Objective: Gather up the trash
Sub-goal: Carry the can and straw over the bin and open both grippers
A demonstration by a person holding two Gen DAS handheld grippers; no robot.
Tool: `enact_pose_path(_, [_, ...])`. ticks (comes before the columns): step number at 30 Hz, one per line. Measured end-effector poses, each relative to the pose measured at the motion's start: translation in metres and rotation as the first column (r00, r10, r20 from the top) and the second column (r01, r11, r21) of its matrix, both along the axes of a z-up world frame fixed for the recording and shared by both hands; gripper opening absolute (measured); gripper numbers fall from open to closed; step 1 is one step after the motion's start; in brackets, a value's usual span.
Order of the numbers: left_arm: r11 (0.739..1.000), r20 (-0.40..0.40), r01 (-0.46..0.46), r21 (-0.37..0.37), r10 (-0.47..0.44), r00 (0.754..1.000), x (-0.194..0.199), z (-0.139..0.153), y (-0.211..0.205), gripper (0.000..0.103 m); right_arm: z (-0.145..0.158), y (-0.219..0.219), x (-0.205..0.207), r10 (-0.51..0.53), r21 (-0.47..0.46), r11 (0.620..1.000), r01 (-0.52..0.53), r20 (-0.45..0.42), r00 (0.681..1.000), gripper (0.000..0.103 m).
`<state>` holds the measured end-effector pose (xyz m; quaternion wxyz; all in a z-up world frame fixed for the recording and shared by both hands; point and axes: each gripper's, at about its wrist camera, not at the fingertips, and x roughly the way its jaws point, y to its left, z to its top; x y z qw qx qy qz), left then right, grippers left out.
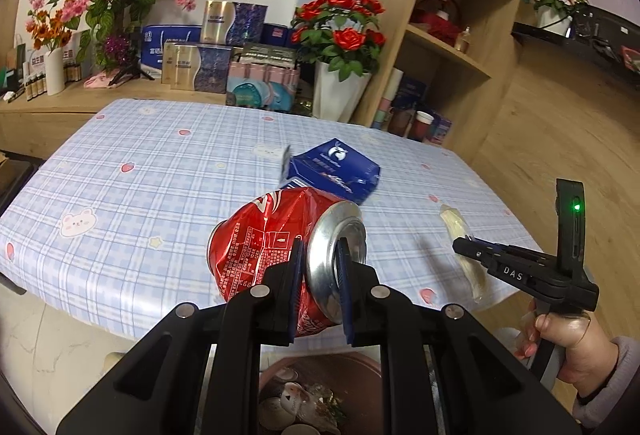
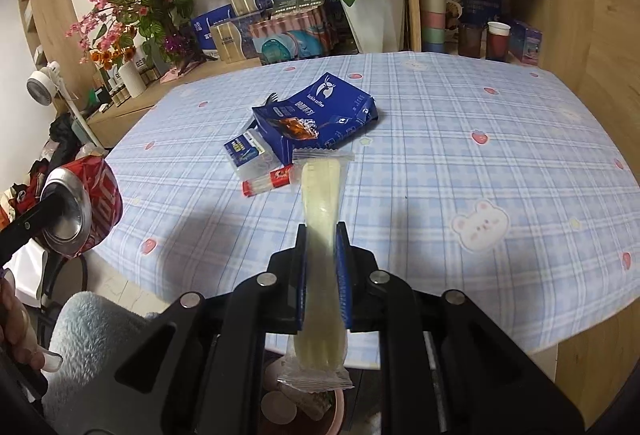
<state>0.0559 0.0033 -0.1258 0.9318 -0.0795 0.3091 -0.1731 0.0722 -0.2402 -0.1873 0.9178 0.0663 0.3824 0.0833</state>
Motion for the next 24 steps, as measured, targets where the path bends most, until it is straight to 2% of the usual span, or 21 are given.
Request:
enact_pose_path(13, [1.0,0.028,0.01,0.002,-0.01,1.0,-0.049,0.009,-0.001,0.016,0.004,0.015,-0.055,0.069,0.041,0.997,-0.07,0.023,0.997,0.016])
enact_pose_path(24, [1.0,0.029,-0.021,0.002,0.02,0.999,-0.072,0.007,0.01,0.016,-0.003,0.045,-0.08,0.17,0.056,0.984,-0.171,0.016,0.985,0.016])
